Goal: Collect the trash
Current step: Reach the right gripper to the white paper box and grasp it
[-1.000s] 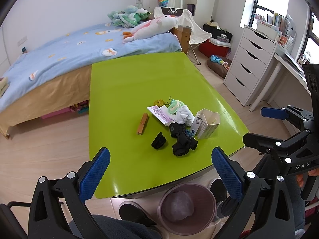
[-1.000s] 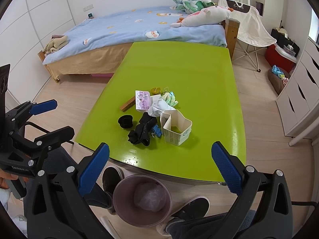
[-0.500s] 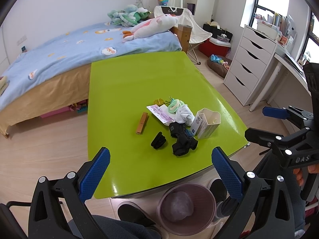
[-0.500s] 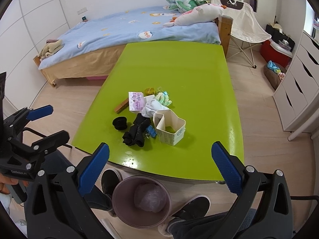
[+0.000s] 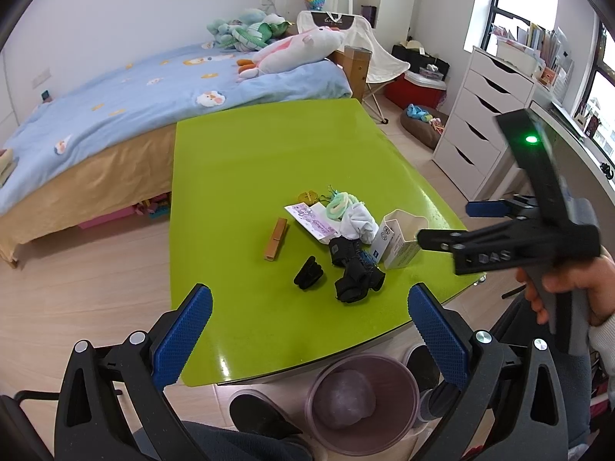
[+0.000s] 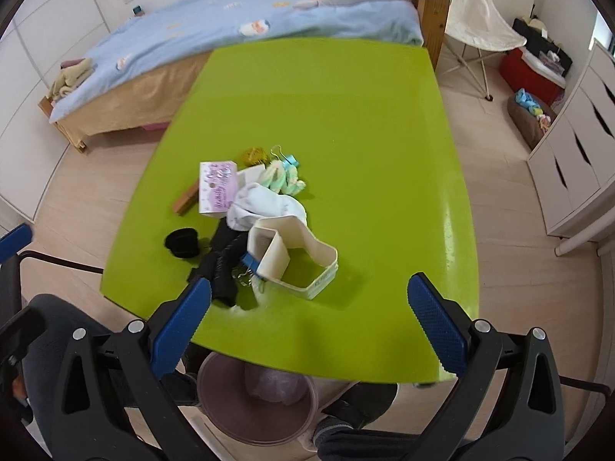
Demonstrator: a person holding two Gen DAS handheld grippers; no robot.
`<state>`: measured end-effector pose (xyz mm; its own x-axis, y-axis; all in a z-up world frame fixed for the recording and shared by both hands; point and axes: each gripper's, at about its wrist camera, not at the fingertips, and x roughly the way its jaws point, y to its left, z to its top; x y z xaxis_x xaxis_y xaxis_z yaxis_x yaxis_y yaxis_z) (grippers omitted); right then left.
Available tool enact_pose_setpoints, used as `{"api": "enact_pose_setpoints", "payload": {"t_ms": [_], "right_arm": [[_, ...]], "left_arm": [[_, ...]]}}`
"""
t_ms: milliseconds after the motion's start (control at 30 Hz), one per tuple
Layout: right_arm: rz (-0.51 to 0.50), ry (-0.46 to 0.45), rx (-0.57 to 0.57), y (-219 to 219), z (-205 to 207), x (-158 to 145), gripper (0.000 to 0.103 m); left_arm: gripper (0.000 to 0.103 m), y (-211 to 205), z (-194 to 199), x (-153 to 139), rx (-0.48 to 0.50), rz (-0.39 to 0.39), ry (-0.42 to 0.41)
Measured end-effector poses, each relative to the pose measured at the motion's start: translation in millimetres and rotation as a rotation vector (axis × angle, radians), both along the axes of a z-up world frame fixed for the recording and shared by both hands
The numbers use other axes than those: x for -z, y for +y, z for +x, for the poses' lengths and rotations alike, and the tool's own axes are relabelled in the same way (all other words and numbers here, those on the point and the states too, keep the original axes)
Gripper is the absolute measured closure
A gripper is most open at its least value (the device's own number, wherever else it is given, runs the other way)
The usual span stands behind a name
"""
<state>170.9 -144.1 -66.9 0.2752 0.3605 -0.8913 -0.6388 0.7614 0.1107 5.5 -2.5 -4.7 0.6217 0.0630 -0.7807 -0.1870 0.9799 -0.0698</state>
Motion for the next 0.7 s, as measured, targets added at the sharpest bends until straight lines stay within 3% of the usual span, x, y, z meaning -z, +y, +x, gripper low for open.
{"api": "enact_pose_setpoints", "payload": {"t_ms": [267,400,433,467,567,633,700], "right_arm": [[-0.077,0.064,-0.018,18.6,23.0,31.7,0.003],[-0.069,0.093,-0.023,22.1,28.0,41.3,0.004],[-0.063,0.098,-0.026,22.8,28.4,42.5,0.011],[-0.064,0.103,-0.03,23.6,28.6,43.4,0.024],[-0.06,0.117,-0.039,24.4,28.0,46.1,0.034],[-0.053,0.114,-0.046,24.5,26.3,44.7,0.051],[-0.05,0.105,-0.047,23.9,26.1,42.3,0.054]], "left_arm": [[0.005,6.2,1.5,2.1,-0.011,-0.006,0.018],[0.005,9.7,1.9,3.8,-0.017,-0.012,0.025],[0.005,10.5,1.9,4.2,-0.018,-0.014,0.026],[0.005,11.2,2.1,4.6,-0.018,-0.015,0.028],[0.005,12.1,2.6,5.7,-0.021,-0.018,0.031],[0.005,12.3,2.6,5.8,-0.022,-0.021,0.03],[0.005,12.3,2.9,6.2,-0.02,-0.021,0.032]]}}
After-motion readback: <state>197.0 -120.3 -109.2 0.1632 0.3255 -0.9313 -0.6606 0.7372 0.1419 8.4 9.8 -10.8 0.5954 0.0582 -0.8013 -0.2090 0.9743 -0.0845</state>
